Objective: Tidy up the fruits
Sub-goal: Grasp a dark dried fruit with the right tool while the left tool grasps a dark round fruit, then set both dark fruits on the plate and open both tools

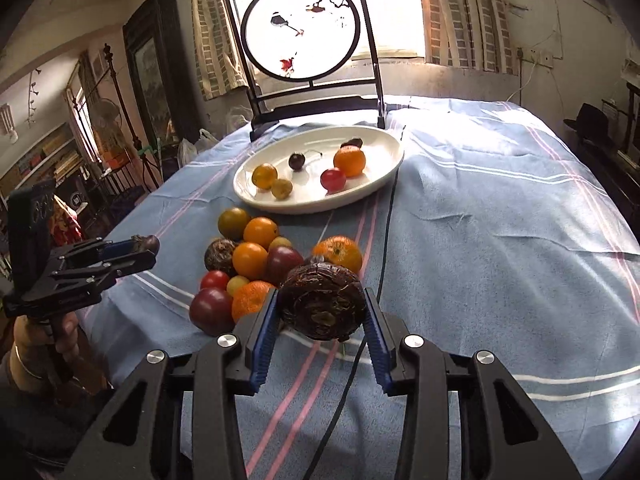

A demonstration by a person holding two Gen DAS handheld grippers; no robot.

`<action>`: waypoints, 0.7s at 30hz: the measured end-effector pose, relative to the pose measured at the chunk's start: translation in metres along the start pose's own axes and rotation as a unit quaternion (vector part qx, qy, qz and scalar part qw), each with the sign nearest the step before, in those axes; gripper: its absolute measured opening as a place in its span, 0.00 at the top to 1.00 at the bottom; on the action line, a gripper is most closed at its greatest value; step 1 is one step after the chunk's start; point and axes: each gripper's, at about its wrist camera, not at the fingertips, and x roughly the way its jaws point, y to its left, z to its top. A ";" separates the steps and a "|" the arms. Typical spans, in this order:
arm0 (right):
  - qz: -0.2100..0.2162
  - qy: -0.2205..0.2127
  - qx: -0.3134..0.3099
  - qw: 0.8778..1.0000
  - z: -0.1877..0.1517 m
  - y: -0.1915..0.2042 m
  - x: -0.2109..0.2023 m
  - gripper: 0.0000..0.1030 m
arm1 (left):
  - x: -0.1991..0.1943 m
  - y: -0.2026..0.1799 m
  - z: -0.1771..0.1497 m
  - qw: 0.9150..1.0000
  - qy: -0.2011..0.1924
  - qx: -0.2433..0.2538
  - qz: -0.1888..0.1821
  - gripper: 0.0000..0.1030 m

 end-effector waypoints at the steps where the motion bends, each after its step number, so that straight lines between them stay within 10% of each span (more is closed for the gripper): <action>1: 0.002 -0.007 0.003 1.000 0.007 -0.002 -0.002 0.60 | 0.000 0.000 0.006 1.000 -0.004 0.000 -0.001 0.63; 18: -0.002 0.024 0.009 1.000 0.129 -0.022 0.129 0.60 | 0.131 0.023 0.134 1.000 0.026 -0.016 0.008 0.63; 21: -0.014 0.019 0.007 1.000 0.136 -0.024 0.145 0.44 | 0.153 0.035 0.149 0.999 0.036 -0.036 0.017 0.53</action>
